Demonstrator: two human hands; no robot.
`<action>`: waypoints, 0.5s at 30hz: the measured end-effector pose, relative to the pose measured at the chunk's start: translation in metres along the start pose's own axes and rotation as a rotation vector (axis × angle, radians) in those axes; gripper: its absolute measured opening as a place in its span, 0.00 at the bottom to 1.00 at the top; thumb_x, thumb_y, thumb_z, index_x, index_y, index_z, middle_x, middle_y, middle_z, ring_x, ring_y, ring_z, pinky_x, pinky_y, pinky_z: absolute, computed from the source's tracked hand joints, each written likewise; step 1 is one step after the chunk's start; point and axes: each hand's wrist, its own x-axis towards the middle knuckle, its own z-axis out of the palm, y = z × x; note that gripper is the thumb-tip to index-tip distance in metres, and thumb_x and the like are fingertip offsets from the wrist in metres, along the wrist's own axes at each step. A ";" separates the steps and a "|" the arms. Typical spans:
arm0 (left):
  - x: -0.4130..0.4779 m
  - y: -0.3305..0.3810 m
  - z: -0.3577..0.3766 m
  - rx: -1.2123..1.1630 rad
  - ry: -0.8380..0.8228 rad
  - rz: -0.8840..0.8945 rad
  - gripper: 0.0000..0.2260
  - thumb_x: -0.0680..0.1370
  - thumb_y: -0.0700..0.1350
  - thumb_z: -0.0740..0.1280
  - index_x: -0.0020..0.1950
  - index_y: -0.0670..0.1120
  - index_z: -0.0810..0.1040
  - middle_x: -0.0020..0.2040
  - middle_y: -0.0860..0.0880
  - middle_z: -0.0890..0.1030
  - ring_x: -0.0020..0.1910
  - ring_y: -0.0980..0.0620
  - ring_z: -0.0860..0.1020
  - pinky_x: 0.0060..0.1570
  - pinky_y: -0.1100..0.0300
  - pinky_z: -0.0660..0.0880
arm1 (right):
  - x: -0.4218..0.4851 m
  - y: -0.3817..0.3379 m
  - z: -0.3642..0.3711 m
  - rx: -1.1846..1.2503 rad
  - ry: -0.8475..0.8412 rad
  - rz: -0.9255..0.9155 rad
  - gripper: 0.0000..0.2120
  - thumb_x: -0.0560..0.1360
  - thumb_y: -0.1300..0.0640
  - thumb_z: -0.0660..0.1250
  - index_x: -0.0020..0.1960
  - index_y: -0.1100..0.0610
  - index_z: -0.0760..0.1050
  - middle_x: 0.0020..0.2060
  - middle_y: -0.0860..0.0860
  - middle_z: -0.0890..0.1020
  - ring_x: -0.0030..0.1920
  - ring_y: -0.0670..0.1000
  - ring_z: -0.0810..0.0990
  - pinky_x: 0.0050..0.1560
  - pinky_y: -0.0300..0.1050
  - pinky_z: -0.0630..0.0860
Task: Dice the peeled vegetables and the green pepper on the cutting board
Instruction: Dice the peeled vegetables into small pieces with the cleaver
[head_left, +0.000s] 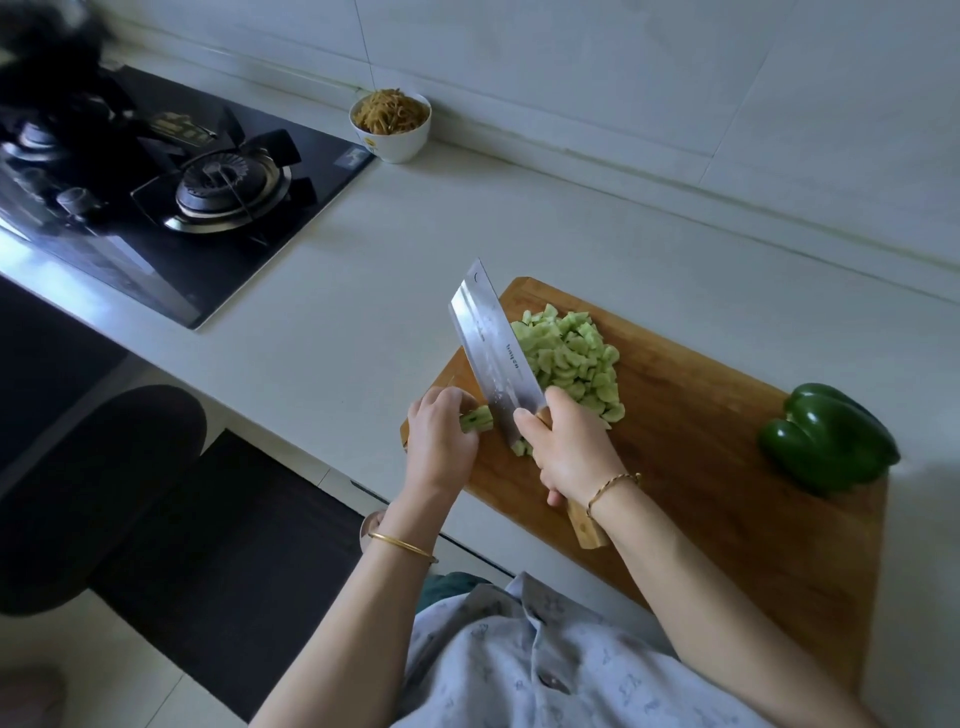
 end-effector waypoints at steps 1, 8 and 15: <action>0.000 0.000 0.001 -0.004 0.005 -0.001 0.09 0.72 0.34 0.65 0.49 0.44 0.78 0.53 0.47 0.77 0.56 0.46 0.70 0.50 0.61 0.65 | -0.001 0.001 0.001 -0.010 -0.007 -0.003 0.09 0.81 0.49 0.57 0.50 0.56 0.66 0.33 0.50 0.72 0.20 0.46 0.68 0.22 0.40 0.72; 0.002 -0.002 0.003 -0.025 0.037 0.029 0.06 0.70 0.34 0.69 0.43 0.44 0.78 0.45 0.49 0.77 0.48 0.45 0.75 0.48 0.53 0.74 | 0.003 -0.002 0.001 -0.068 -0.050 0.017 0.11 0.82 0.50 0.56 0.56 0.58 0.67 0.36 0.52 0.73 0.23 0.50 0.72 0.24 0.43 0.76; 0.002 -0.003 0.001 -0.069 0.034 0.052 0.06 0.70 0.35 0.71 0.42 0.45 0.78 0.44 0.50 0.76 0.46 0.46 0.75 0.47 0.50 0.76 | 0.008 0.000 0.010 -0.088 -0.018 0.022 0.08 0.82 0.51 0.56 0.52 0.56 0.65 0.37 0.53 0.74 0.25 0.50 0.73 0.20 0.40 0.71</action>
